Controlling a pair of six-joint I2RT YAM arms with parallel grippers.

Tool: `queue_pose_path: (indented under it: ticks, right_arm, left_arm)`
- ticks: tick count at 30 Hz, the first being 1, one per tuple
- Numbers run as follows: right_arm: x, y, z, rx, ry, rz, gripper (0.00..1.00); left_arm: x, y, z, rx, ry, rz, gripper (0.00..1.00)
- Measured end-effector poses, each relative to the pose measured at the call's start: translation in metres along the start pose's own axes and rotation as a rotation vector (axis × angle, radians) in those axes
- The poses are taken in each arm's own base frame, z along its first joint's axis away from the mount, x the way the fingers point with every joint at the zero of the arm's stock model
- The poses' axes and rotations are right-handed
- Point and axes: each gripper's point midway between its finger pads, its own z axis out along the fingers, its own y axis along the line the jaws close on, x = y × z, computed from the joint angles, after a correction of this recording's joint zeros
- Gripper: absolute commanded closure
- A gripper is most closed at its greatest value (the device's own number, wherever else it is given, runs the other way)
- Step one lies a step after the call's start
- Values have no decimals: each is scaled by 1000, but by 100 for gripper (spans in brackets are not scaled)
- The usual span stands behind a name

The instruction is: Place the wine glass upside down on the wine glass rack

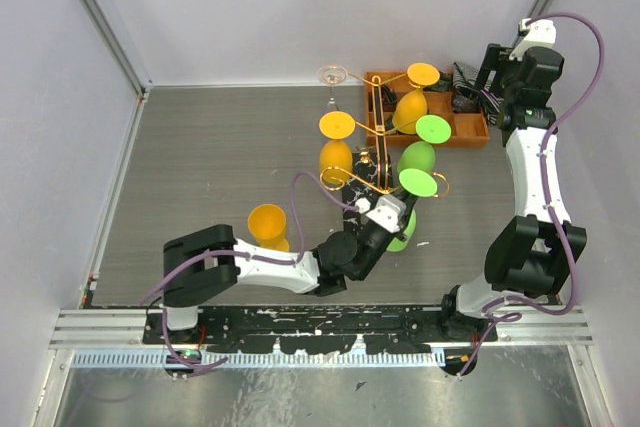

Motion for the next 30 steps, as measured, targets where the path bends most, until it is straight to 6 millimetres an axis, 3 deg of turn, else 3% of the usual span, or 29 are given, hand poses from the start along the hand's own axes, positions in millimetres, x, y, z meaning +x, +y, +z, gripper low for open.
queue_pose_path:
  ticks: [15, 30]
  right_arm:
    - [0, -2, 0, 2, 0, -14, 14]
    - [0, -6, 0, 10, 1, -16, 14]
  left_arm:
    - [9, -7, 27, 7, -17, 4, 100]
    - [25, -43, 34, 179, 13, 35, 100]
